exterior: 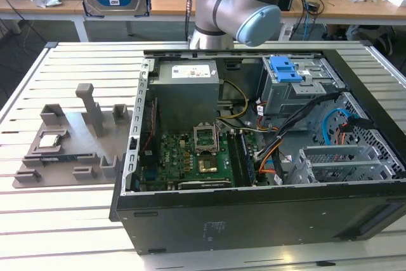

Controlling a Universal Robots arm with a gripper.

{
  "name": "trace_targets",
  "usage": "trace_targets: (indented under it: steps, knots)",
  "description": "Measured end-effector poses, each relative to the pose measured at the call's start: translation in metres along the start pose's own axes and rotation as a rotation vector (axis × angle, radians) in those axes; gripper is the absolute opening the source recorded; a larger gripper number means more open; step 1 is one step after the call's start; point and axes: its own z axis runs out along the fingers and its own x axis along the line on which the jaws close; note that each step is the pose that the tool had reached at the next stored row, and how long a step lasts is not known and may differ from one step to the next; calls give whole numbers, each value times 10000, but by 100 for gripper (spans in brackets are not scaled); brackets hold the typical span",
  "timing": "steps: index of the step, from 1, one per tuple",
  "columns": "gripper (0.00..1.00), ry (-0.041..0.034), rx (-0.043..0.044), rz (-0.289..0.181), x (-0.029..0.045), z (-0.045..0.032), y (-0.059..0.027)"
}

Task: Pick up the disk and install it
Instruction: 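Pick up the disk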

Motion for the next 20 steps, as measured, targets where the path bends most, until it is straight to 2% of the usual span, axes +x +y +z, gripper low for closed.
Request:
trace_targets:
  steps: [4, 7, 9, 15, 20]
  knots:
    - [36, 0, 0, -1, 1, -2, -70]
    - [36, 0, 0, 0, 1, -4, -173]
    - [36, 0, -1, 0, 1, -4, -205]
    - [36, 0, 0, -1, 2, -8, -424]
    - [36, 0, 0, 0, 2, -10, -537]
